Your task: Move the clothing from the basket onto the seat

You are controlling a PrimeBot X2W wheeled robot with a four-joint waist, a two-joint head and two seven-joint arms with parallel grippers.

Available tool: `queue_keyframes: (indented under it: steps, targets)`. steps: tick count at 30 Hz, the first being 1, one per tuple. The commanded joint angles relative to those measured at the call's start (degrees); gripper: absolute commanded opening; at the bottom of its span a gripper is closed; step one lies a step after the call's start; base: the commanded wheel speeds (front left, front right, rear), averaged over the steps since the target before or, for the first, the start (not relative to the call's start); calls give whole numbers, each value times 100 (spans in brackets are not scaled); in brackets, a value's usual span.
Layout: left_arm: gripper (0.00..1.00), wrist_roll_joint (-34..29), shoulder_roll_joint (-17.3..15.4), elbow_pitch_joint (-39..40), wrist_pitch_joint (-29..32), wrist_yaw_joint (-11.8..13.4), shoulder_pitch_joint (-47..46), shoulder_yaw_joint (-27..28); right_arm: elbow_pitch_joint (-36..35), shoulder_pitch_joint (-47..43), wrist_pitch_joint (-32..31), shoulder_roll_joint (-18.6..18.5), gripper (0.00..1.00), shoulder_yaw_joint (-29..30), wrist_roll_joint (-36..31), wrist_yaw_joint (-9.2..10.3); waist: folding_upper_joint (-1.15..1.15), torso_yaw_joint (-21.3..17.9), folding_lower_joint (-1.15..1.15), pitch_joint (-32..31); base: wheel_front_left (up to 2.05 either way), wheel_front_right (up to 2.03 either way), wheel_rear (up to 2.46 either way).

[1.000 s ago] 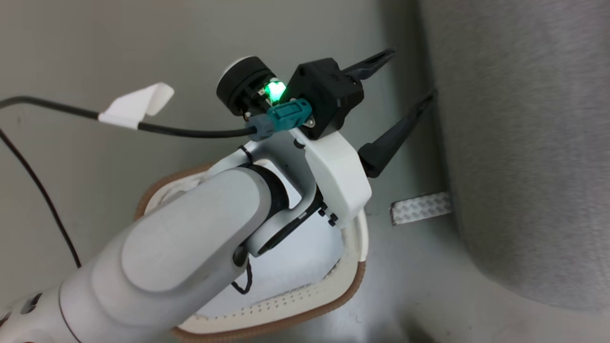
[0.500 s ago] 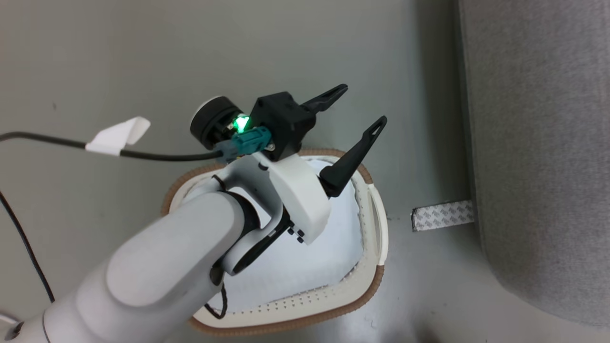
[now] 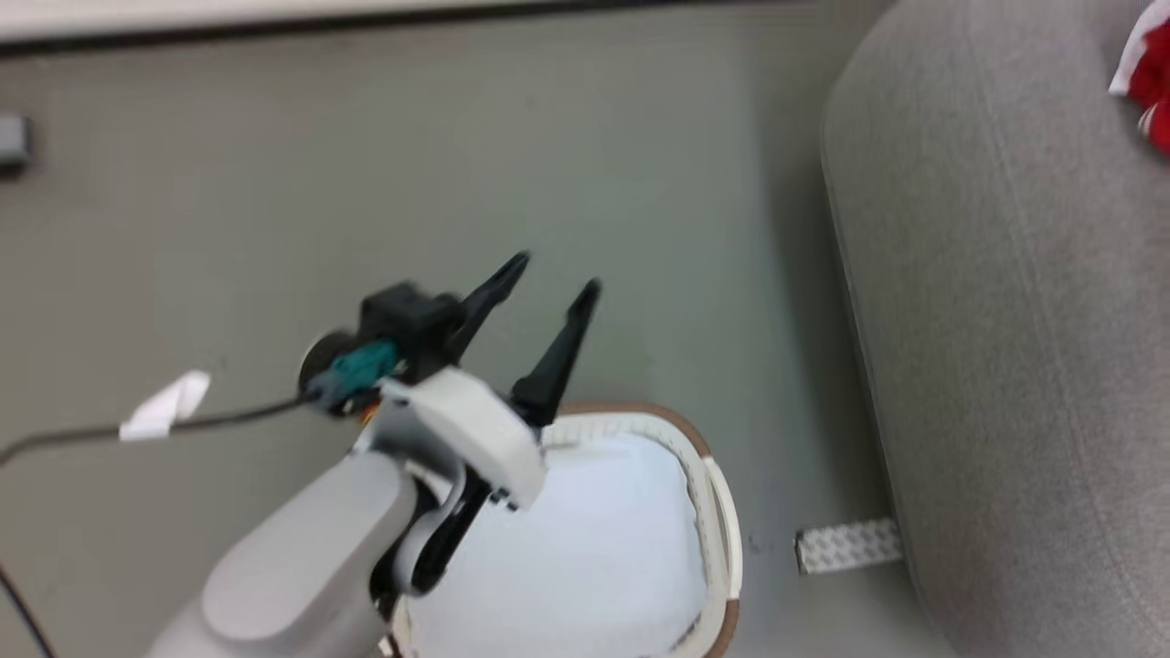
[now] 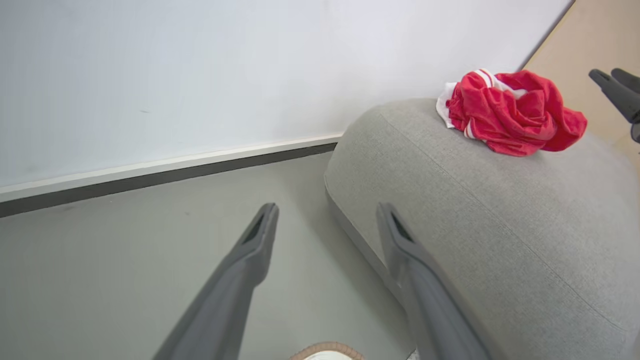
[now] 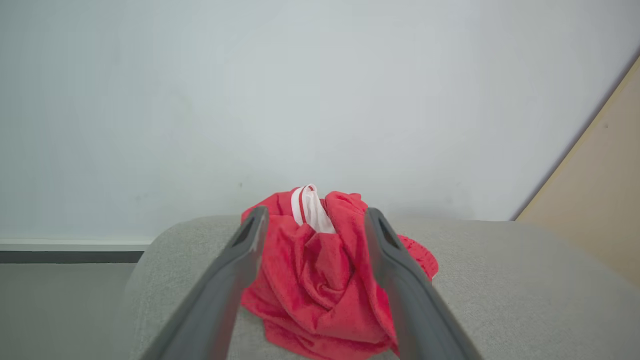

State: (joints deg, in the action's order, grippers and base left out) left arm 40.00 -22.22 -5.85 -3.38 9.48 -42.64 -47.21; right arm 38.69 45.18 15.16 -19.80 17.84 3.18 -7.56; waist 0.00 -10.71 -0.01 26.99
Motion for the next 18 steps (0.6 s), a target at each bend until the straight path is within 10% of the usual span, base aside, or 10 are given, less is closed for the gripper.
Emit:
queue_keyframes:
  steps: [1,18]
  targets:
    - [100,52,-35,-175,-220,77,320,54,-367,-438,-3,114,100,-116,78,14,0,244,1,-774,0,0,0]
    - [100,70,13,-970,-1178,747,3073,1580,-2426,-3809,-2,1284,100,-857,47,14,0,891,1,-2646,0,0,0]
